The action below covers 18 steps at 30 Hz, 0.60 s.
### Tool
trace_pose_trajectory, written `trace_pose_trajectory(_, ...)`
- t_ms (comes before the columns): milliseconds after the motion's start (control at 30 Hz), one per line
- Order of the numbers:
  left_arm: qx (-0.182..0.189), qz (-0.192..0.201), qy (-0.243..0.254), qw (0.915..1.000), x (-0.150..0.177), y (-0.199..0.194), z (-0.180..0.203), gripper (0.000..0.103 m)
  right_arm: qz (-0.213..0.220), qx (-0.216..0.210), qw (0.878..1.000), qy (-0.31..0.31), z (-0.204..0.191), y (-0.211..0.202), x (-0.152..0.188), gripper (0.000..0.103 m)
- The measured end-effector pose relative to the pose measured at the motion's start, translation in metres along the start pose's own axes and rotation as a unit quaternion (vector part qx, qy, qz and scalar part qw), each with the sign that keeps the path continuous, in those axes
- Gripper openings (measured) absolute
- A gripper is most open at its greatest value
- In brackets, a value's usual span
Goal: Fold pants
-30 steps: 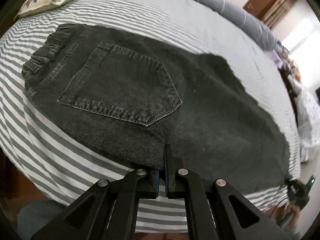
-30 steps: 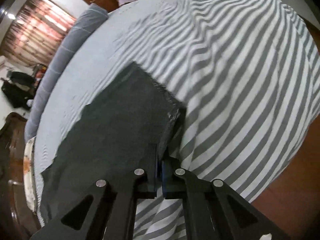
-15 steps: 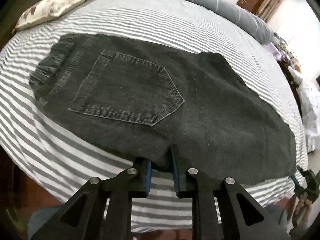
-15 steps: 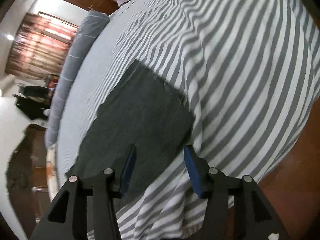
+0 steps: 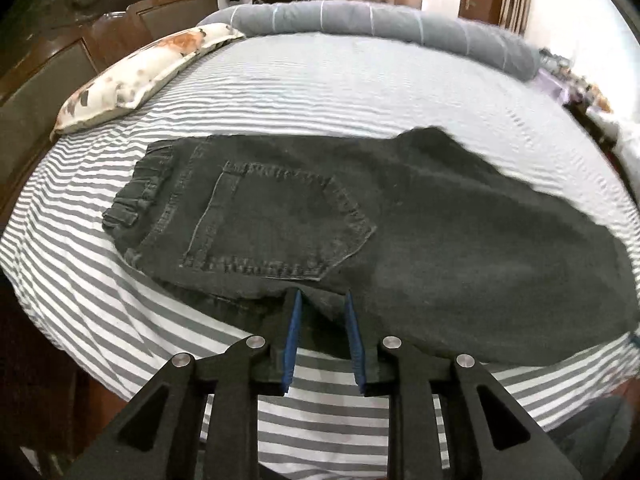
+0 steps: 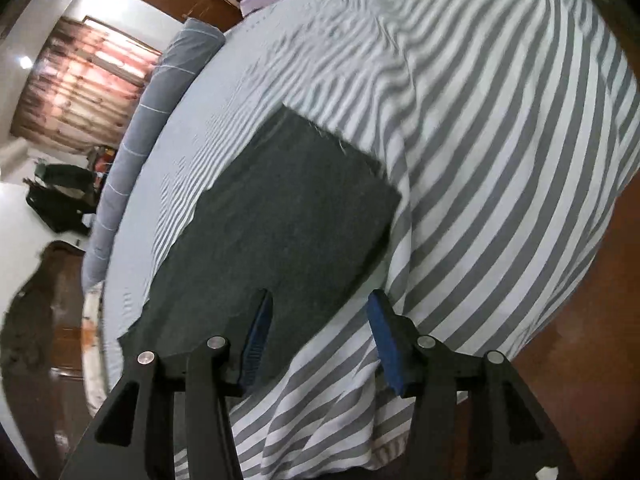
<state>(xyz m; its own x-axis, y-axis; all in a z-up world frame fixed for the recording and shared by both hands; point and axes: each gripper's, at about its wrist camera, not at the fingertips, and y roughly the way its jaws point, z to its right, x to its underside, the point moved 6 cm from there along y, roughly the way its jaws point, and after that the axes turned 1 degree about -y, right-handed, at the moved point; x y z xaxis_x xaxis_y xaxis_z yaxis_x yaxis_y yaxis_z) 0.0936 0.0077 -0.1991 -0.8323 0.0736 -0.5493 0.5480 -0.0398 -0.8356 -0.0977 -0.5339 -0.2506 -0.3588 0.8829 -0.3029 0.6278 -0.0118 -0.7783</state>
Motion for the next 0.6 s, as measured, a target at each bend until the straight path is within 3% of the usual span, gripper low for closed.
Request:
trace_pose_trajectory(67,-0.025,-0.030,-0.004,0.9992,0.005,0.011,-0.010,0.031,0.004,0.006,1.000,-0.007,-0.004,-0.003,-0.003,0.048)
trace_pose_trajectory(200,-0.027,-0.080,-0.074,0.9937,0.018,0.028,-0.038,0.034,0.000,0.009,1.000,0.000,-0.008,-0.001,-0.008,0.048)
trace_pose_trajectory(333,-0.045,-0.058,-0.102,0.9921,0.012,0.018,-0.060,0.038,-0.006,0.005,1.000,-0.003,-0.015,-0.002,-0.004,0.049)
trace_pose_trajectory(467,-0.035,-0.037,-0.161,0.9856,0.003,0.007,-0.085,0.039,-0.010,-0.004,1.000,-0.007,-0.028,-0.004,0.000,0.049)
trace_pose_trajectory(600,0.024,-0.013,-0.214,0.9765,-0.011,-0.005,-0.111,0.039,-0.010,-0.019,0.999,-0.026,-0.048,-0.005,0.002,0.056)
